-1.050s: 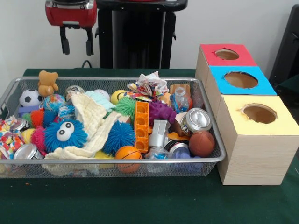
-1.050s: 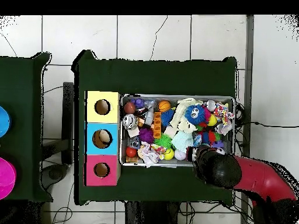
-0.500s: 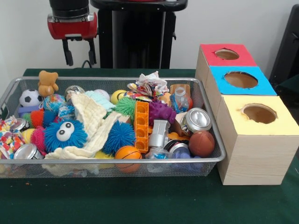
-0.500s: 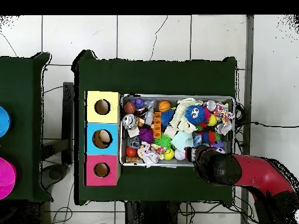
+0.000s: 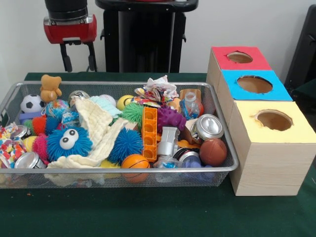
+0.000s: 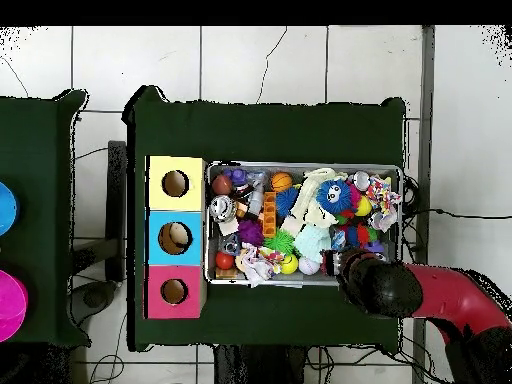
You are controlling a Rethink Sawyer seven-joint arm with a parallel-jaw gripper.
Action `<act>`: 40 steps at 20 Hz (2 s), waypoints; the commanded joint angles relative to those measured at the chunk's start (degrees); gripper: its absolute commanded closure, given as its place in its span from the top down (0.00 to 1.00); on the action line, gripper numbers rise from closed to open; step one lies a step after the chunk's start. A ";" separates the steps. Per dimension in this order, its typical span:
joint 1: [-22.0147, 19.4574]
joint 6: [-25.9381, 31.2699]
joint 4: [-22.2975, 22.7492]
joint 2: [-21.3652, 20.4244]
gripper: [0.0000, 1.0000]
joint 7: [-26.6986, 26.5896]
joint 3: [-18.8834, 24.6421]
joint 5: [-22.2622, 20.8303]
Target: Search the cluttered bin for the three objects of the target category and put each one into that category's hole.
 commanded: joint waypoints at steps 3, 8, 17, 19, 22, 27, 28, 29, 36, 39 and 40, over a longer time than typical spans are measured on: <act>-1.44 6.67 -4.76 2.01 1.00 -15.48 6.24 -3.91; -3.30 8.72 -6.35 2.78 1.00 -17.72 7.48 -4.66; -6.15 10.23 -7.78 4.35 1.00 -19.99 9.49 -6.36; -6.96 10.50 -8.40 5.00 1.00 -20.65 9.82 -6.90; -7.95 10.15 -8.66 5.91 1.00 -21.02 10.17 -7.96; -9.21 9.86 -9.39 7.74 1.00 -21.36 10.62 -9.71; -9.38 9.71 -9.43 8.04 1.00 -21.25 10.72 -10.06; -9.45 9.61 -9.48 8.33 1.00 -21.11 10.71 -10.44; -10.07 8.00 -7.62 8.46 1.00 -19.03 10.83 -12.55; -11.02 7.10 -6.93 9.08 1.00 -18.85 10.87 -13.69; -11.29 6.92 -6.86 9.31 1.00 -18.85 10.91 -14.02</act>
